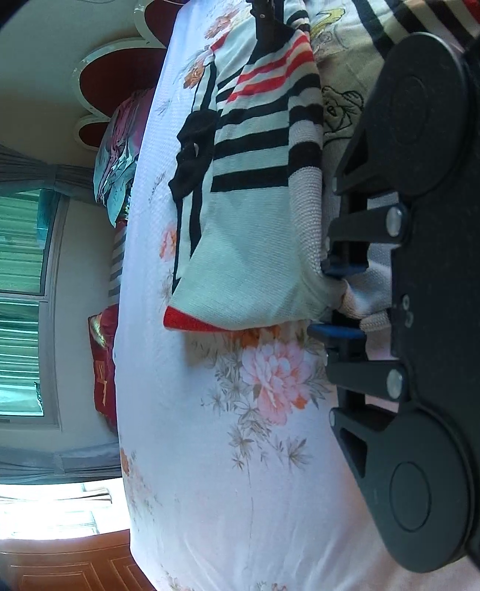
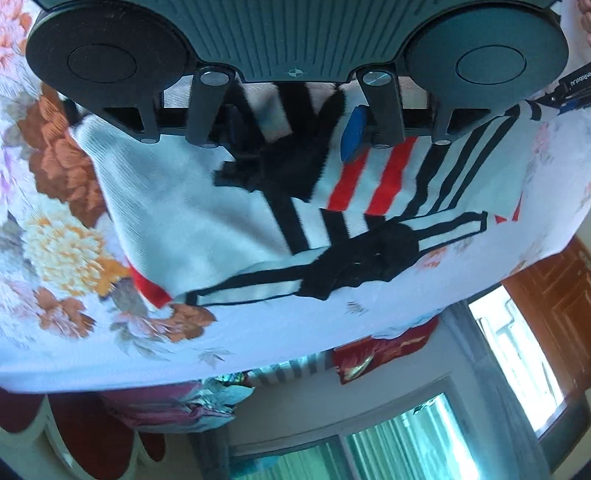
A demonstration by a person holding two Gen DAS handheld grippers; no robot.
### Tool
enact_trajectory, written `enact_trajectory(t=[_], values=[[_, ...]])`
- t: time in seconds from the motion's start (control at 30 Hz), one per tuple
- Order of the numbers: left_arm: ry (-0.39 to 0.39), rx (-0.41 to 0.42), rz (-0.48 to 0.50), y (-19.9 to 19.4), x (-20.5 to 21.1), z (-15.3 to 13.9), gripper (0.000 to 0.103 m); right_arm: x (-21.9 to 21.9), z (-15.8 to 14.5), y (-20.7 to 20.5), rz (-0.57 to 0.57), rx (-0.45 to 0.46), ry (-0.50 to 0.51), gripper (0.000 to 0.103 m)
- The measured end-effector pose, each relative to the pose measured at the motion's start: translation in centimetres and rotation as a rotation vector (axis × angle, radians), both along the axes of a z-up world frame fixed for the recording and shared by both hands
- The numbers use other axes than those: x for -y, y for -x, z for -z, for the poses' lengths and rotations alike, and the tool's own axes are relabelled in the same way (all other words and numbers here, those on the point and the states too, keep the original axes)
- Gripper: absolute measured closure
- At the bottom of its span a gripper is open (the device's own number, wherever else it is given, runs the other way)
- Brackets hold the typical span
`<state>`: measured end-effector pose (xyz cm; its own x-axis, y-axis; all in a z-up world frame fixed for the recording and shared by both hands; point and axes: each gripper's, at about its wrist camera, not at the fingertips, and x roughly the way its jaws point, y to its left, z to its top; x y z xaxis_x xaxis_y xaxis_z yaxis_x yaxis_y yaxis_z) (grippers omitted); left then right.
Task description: Fold small clothes
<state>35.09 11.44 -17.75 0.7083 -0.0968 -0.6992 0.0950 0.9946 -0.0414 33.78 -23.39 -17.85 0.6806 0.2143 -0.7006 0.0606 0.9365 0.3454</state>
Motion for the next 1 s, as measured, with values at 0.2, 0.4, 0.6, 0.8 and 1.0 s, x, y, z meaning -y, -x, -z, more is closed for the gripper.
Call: enact_trajectory(t=[0.2,0.4,0.6,0.8,1.0], values=[[0.072,-0.032,0.009,1.4,-1.2,-1.6,0.073,2.3,0.0,-0.1,0.031,-0.015,-0.066,0.05],[0.082,-0.009,0.012,-0.3,-0.5,-3.5,0.07,3.5,0.8,-1.0,0.067,-0.048,-0.221,0.05],[0.136,-0.042,-0.047,-5.7,0.4,-3.0,0.067,4.1,0.6,-1.9,0.084,-0.058,-0.259,0.05],[0.191,-0.106,-0.16,-10.6,-0.7,-0.4,0.067,2.8,0.8,-2.9,0.054,-0.041,-0.126,0.092],[0.283,-0.123,-0.196,-13.1,-2.1,1.3,0.062,0.8,-1.2,-2.5,-0.025,0.119,0.042,0.096]])
